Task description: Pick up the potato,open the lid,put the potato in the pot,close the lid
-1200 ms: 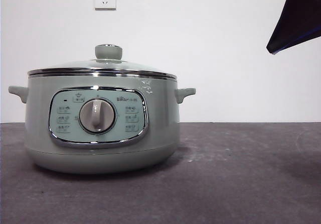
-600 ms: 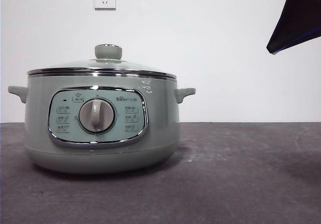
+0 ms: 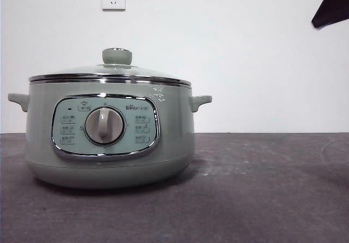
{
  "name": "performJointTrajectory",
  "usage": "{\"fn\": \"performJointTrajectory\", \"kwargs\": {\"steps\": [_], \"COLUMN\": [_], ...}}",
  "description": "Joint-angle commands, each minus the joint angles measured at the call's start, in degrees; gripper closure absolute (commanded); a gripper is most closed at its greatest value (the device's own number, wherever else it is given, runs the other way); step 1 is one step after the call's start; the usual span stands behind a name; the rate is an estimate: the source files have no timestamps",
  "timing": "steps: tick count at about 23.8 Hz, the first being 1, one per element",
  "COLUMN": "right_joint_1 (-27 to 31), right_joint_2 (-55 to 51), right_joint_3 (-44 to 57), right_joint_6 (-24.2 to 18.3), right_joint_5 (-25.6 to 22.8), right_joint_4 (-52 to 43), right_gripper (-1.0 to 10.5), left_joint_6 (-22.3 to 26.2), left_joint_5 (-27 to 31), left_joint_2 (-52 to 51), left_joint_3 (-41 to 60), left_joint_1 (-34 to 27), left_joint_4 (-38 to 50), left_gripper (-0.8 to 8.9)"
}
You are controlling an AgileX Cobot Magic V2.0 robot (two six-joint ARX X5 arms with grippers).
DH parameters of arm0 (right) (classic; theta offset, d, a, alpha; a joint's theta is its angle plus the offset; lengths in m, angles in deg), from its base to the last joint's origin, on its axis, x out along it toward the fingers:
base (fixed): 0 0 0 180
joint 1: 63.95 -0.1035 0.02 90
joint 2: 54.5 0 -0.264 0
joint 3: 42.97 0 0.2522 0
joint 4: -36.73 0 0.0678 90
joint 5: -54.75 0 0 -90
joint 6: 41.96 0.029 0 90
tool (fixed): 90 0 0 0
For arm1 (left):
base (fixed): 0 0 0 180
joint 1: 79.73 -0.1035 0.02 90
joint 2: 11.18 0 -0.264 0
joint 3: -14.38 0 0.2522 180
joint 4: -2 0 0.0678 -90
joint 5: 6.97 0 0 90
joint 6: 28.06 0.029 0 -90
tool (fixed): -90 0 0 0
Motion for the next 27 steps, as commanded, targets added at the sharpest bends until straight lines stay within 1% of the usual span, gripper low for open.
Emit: {"fn": "performJointTrajectory", "kwargs": {"steps": [1,2,4,6,8,14,20,27], "right_joint_1": [6.7,10.4,16.3,21.2,24.2,26.7,26.8,26.8], "right_joint_2": [-6.0,-9.7,-16.1,-22.6,-27.7,-31.6,-31.7,-32.9], "right_joint_3": [7.8,11.5,17.0,21.8,25.0,27.9,28.5,29.7], "right_joint_6": [-2.1,-2.0,-1.4,-0.3,-0.3,0.2,0.2,0.2], "right_joint_5": [6.7,9.5,13.2,14.4,15.3,15.3,15.3,15.2], "right_joint_4": [-6.6,-9.2,-10.7,-10.5,-9.8,-8.4,-4.1,-4.9], "right_gripper": [9.5,9.5,9.5,9.5,9.5,9.5,9.5,9.5], "left_joint_6": [0.1,0.1,0.1,0.1,0.1,0.1,0.1,0.1], "left_joint_5": [-0.2,-0.2,-0.2,-0.2,-0.1,-0.1,-0.2,-0.1], "left_joint_2": [-0.2,-0.2,-0.2,-0.2,-0.2,-0.2,-0.2,-0.2], "left_joint_3": [0.9,0.9,0.9,0.9,0.9,0.9,0.9,0.9], "left_joint_1": [-0.2,-0.2,-0.2,-0.2,-0.2,-0.2,-0.2,-0.2], "left_joint_4": [0.3,0.3,0.3,0.3,0.3,0.3,0.3,0.3], "left_gripper": [8.17,8.17,8.17,8.17,8.17,8.17,8.17,8.17]}}
